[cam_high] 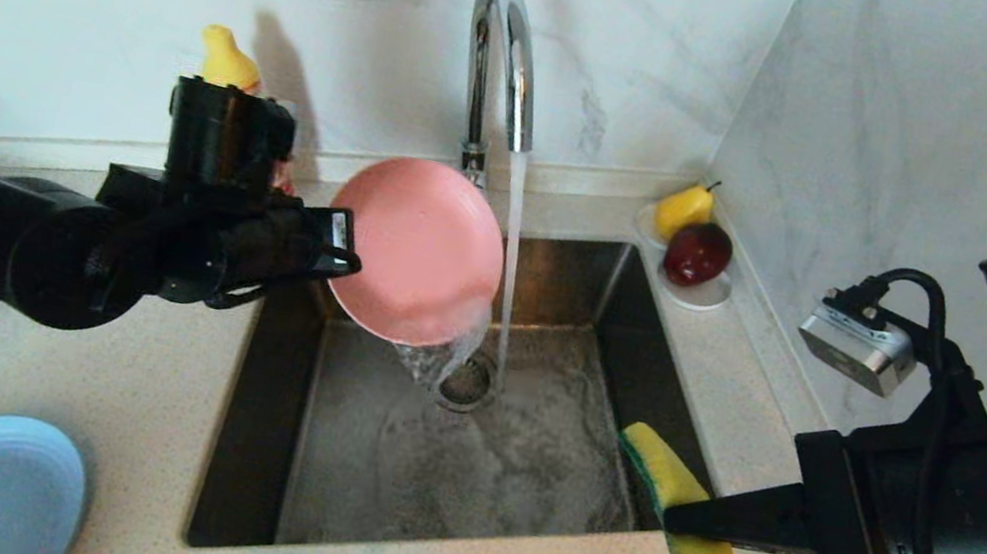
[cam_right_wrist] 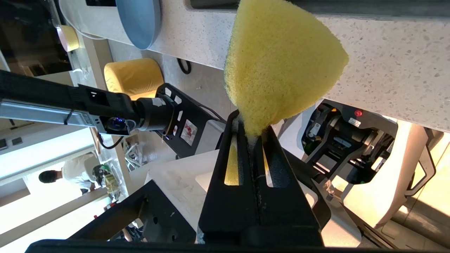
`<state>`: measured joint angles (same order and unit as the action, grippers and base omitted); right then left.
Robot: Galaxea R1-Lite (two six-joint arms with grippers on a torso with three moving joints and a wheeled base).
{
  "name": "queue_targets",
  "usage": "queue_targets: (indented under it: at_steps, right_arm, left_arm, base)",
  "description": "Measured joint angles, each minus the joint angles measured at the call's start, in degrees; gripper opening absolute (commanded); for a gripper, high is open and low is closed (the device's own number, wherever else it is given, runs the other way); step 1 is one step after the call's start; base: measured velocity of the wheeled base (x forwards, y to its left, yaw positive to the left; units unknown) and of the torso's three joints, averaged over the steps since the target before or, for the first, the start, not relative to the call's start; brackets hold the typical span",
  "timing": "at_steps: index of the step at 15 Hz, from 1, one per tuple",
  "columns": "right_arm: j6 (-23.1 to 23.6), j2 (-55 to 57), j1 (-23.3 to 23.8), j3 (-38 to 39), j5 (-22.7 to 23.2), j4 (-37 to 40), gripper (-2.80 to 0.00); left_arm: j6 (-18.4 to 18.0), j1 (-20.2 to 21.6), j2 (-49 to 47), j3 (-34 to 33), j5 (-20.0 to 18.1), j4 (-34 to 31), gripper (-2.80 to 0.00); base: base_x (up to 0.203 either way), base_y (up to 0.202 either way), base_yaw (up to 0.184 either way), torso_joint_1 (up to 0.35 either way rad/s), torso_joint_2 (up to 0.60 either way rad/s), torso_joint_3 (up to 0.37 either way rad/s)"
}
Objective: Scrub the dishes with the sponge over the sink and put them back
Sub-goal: Wash the plate
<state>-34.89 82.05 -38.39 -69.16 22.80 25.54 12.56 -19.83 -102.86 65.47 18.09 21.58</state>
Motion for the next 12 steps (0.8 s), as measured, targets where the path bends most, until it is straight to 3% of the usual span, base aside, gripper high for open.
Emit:
queue_targets:
  at_steps: [8,10,12]
  right_arm:
    - [-0.2,0.8,-0.5,-0.9,0.1,0.1,-2.80]
    - [-0.2,0.8,-0.6,-1.0,0.1,0.0,-2.80]
    - [-0.1,0.8,-0.6,-1.2,0.3,0.1,-2.80]
  left_arm:
    - [-17.2,3.5,5.3,-13.9,-0.5,35.3,-2.80]
    - [-19.5,3.6,5.6,-16.9,-1.4,42.9,-2.80]
    - [-19.4,3.6,6.8,-19.1,-2.9,45.4,-2.80]
  base:
    - [0.000,0.000,0.000,0.000,0.00,0.000]
    - [0.000,0.000,0.000,0.000,0.00,0.000]
    - [0.000,0.000,0.000,0.000,0.00,0.000]
